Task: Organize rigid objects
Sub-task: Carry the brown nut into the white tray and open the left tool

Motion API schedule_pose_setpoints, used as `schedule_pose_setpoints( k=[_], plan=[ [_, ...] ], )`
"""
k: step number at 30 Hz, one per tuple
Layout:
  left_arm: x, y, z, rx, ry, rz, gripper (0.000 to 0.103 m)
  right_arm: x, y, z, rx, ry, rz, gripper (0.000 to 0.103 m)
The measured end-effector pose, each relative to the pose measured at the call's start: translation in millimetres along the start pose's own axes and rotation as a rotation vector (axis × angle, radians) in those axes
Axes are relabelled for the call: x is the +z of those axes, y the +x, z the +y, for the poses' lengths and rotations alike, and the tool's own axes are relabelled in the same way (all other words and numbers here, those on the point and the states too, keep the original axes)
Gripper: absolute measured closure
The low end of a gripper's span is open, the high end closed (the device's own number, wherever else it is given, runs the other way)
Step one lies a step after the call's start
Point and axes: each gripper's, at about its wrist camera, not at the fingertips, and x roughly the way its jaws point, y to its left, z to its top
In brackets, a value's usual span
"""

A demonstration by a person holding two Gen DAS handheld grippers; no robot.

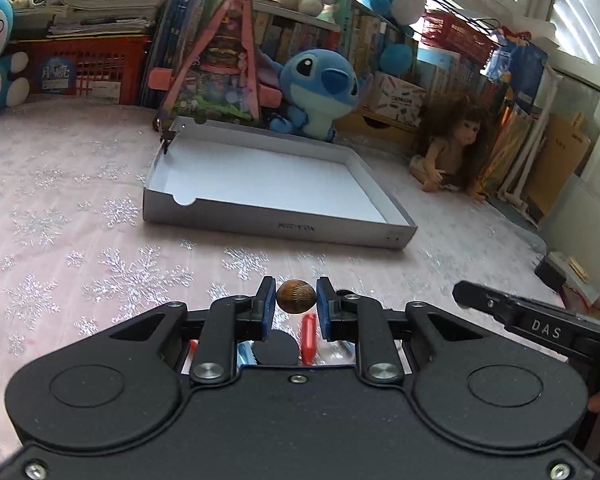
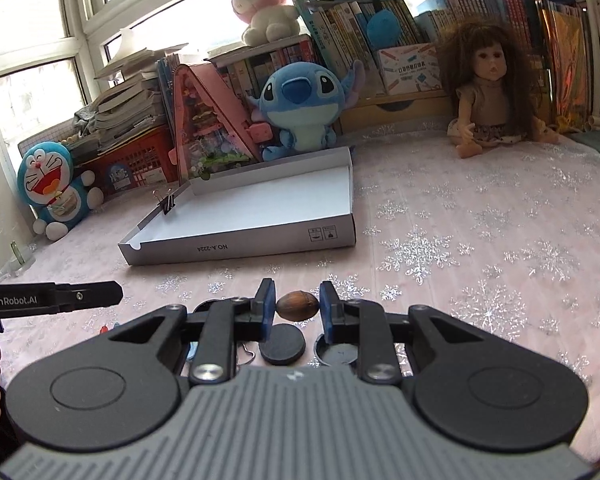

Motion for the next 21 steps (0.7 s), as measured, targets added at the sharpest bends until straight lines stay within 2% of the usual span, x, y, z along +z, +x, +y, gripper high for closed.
schedule_pose_setpoints(
  k=[7,10,14,18,21],
  plan=[
    [10.8,8.4,4.5,0.007,-0.025,0.009,0.083,6.9,5.0,-0.4,0.026,0.012,0.019,0.075],
    [24.9,19.7,12.4,-0.034,-0.096,0.052,0.083,17.8,11.9,3.6,0.046,-0.012,0.032,0.075],
    [54.2,36.6,18.1,-0.066,-0.138,0.082,0.083,47.7,35.0,6.6,0.093,-0.003,0.127,0.075],
    [88.5,58.1,24.1,-0.137,-0.218,0.164,0.083,81.8,61.3,9.2,0.11,-0.001,0.215,0.075],
    [111.1,74.9,23.9,-0.124,-0.225,0.207,0.083,106.6,81.0,8.8,0.11,0.017,0.274,0.075]
  ],
)
